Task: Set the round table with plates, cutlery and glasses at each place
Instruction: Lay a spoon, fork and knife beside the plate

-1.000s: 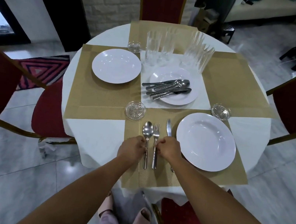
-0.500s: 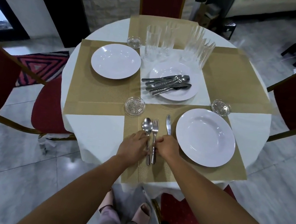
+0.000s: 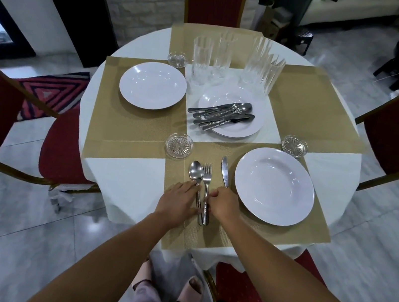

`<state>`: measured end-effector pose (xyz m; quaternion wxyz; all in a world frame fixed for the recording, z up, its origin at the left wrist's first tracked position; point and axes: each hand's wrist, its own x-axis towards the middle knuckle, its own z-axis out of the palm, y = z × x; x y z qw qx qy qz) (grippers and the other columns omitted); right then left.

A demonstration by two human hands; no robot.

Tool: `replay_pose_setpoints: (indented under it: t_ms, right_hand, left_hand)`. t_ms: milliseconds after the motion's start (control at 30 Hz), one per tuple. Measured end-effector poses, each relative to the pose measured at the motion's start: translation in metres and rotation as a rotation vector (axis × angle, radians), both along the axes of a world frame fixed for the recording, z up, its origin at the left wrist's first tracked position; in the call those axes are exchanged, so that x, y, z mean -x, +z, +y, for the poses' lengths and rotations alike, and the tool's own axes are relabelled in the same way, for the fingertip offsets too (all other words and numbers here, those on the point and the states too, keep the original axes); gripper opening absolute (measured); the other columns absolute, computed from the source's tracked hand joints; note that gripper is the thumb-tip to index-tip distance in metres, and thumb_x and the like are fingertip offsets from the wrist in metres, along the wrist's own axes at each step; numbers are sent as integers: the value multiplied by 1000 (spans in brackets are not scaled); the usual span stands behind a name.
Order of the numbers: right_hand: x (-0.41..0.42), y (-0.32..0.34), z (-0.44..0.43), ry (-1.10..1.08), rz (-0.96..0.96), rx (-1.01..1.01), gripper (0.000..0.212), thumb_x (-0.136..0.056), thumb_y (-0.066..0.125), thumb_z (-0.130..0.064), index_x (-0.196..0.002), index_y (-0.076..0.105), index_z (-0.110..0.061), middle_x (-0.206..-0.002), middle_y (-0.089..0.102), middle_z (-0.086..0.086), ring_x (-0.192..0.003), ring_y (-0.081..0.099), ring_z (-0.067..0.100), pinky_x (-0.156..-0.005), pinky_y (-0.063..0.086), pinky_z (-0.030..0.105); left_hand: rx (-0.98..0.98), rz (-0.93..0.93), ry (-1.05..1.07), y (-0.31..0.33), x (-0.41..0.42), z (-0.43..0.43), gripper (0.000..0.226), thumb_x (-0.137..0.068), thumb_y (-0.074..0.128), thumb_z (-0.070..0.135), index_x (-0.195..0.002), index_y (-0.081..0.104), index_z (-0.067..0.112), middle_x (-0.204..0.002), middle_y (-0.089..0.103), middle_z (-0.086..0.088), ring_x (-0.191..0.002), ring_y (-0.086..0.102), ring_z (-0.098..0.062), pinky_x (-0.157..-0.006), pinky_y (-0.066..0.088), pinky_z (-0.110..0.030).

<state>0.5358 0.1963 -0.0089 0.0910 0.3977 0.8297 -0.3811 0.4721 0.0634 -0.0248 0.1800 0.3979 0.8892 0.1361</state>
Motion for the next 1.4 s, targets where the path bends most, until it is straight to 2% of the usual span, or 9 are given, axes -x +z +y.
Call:
replay_pose_setpoints:
  t_ms: [100, 333, 500, 967, 1133, 1400]
  right_hand:
    - [-1, 1, -1, 9, -3, -9, 16, -90, 59, -13, -89, 75, -15, -90, 74, 4, -82, 68, 21, -72, 52, 30]
    - [0, 1, 0, 0, 2, -18, 16, -91, 58, -11, -90, 75, -11, -91, 73, 6, -79, 64, 19, -68, 44, 25]
    - [0, -1, 1, 1, -13, -35, 11, -89, 63, -16, -90, 74, -14, -96, 73, 6, -92, 67, 24, -77, 50, 31]
    - [-4, -2, 4, -6, -5, -37, 12, -89, 63, -16, -91, 75, -11, -96, 73, 7, -91, 67, 23, -79, 50, 31]
    - [-4, -1, 3, 2, -2, -30, 13, -91, 63, -14, -91, 75, -10, -92, 74, 9, -86, 69, 23, -81, 56, 35]
    - [-5, 2, 2, 0, -7, -22, 16, -92, 61, -16, -97, 75, -10, -98, 73, 8, -93, 68, 23, -77, 47, 27]
  left_hand:
    - [0, 6, -10, 0, 0, 0, 70, -88, 58, 50, -147, 32, 23, -155, 30, 2, -137, 33, -21, -111, 31, -34]
    - [6, 6, 5, -6, -2, -1, 73, -87, 58, 50, -148, 29, 22, -155, 29, 2, -136, 33, -22, -111, 33, -36]
    - [29, 10, -7, -7, -3, -2, 77, -86, 57, 54, -149, 26, 23, -156, 28, 3, -137, 31, -21, -111, 32, -37]
    - [40, 25, -3, -7, -6, -1, 76, -85, 56, 54, -149, 25, 27, -156, 27, 6, -134, 31, -21, -109, 33, -38]
    - [44, 14, -4, -7, -6, -1, 76, -86, 56, 53, -149, 23, 27, -156, 26, 6, -134, 31, -21, -109, 33, -37]
    - [45, 21, -19, -6, -7, -3, 73, -87, 53, 55, -149, 24, 28, -157, 25, 7, -135, 30, -22, -110, 32, -38]
